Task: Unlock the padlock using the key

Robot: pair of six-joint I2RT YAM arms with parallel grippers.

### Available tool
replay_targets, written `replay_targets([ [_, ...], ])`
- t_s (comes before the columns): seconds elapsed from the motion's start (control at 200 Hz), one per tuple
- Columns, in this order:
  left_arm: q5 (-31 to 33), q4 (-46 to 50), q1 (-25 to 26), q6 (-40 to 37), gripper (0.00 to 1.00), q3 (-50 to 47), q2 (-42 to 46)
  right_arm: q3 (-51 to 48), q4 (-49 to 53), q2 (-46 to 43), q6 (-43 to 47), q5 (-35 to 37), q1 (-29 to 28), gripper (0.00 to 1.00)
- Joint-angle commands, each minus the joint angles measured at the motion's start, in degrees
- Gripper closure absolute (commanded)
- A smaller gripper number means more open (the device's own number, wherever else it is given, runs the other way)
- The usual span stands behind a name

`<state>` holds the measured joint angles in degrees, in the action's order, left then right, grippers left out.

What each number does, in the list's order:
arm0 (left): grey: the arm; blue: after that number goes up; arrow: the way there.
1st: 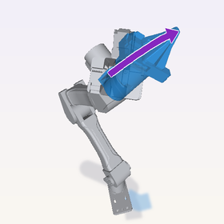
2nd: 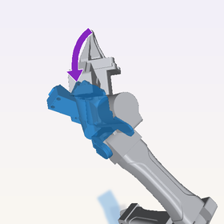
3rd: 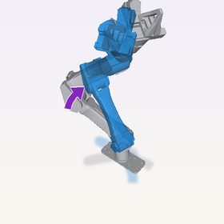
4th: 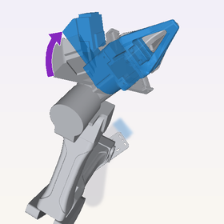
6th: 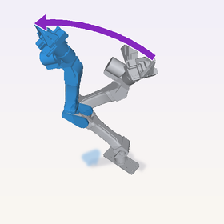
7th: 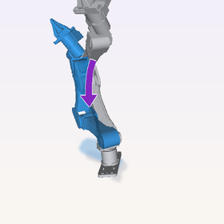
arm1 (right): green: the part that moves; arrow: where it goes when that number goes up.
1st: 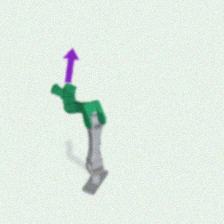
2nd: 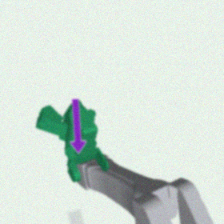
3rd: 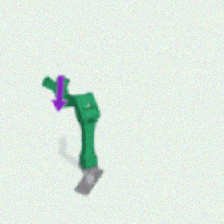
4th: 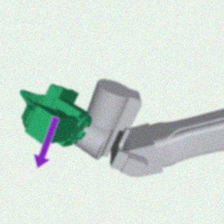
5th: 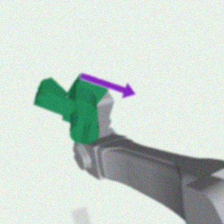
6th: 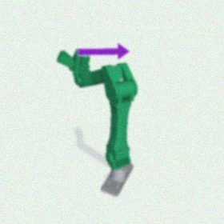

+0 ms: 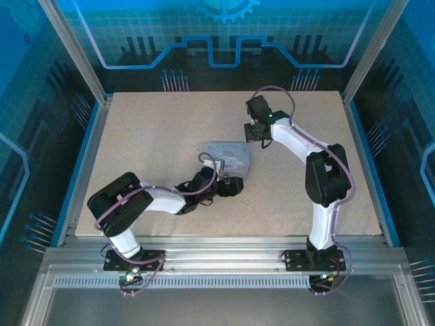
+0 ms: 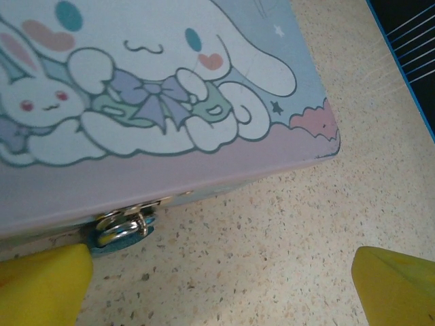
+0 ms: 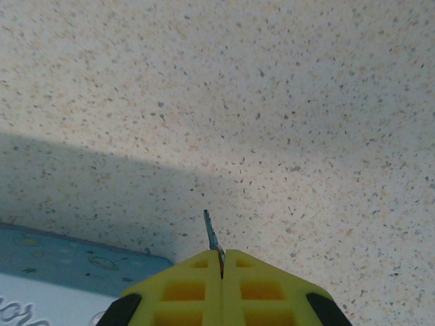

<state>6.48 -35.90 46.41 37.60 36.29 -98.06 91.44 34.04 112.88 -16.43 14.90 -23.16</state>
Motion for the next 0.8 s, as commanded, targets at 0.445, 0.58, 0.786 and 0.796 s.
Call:
replay_targets([
  [0.445,11.68,1.06,4.26,-8.26,0.01,5.2,-4.44,-2.53,-0.86,1.47,-0.62,-3.2,0.61,1.0],
  [0.58,11.6,3.33,4.39,-7.41,0.01,7.23,-5.78,-3.06,-1.45,1.04,-0.88,-3.47,0.17,1.0],
  [0.786,8.79,1.72,4.62,-7.12,0.07,7.63,-7.14,-3.35,-1.65,0.61,-0.8,-3.81,0.11,1.0],
  [0.796,8.56,1.38,4.6,-7.13,0.08,7.47,-7.14,-3.37,-1.69,0.59,-0.8,-3.82,0.06,1.0],
])
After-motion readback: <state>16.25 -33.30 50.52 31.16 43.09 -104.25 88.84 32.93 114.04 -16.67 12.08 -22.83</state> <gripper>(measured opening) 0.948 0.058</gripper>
